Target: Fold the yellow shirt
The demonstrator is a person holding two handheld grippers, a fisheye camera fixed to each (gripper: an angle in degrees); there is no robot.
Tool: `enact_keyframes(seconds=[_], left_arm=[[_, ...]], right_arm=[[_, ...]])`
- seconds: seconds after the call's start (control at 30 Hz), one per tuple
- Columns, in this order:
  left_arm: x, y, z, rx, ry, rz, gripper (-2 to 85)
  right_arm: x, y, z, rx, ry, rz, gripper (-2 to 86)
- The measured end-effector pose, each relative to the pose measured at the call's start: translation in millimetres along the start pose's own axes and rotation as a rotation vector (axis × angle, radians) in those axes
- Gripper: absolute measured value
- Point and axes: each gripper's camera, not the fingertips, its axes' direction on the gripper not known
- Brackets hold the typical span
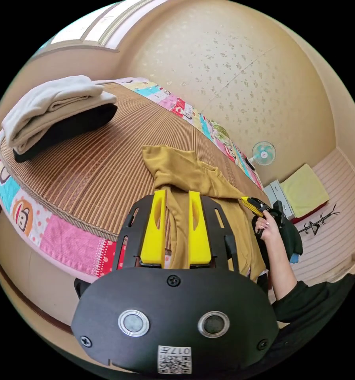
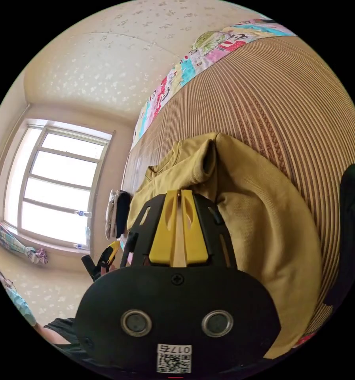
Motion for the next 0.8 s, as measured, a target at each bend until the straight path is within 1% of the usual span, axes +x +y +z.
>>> enact_keyframes(seconds=[0.03,0.07,0.13,0.2,0.27,0.37,0.43,0.5,0.57,0.7,0.8], left_arm=[[5,3,10,-0.045,-0.014,0.005,8.9],[7,10,12,-0.061,0.001,0.003,8.9],[4,26,2,-0.028,0.037,0.000,9.0],[-5,42,-8,-0.017,0.021,-0.021,9.1],[-19,57,-5,-0.105,0.007,-0.030,10.3],[-27,74,16,-0.258,0.043,0.007,11.0],[-23,82,19,-0.276,0.033,0.047,9.4],[-15,86,21,-0.304,-0.009,0.105,6.4],[-3,88,27,-0.375,-0.017,0.185,4.4],[5,93,37,-0.422,-0.030,0.229,4.2],[3,95,48,-0.431,-0.010,0.229,3.5]], right_arm=[[7,4,-5,-0.020,0.040,-0.008,3.3],[11,11,-16,-0.026,0.038,-0.043,4.1],[10,27,-38,-0.028,0.019,-0.123,5.4],[8,47,-52,-0.071,0.058,-0.173,6.1],[3,78,-55,-0.178,0.113,-0.213,7.0],[-1,122,-51,-0.260,0.097,-0.258,7.8],[1,143,-51,-0.279,0.086,-0.259,7.6],[5,160,-54,-0.274,0.102,-0.256,7.3],[11,176,-61,-0.262,0.124,-0.234,7.0],[12,193,-69,-0.246,0.135,-0.236,6.4],[12,203,-72,-0.225,0.206,-0.236,4.8]])
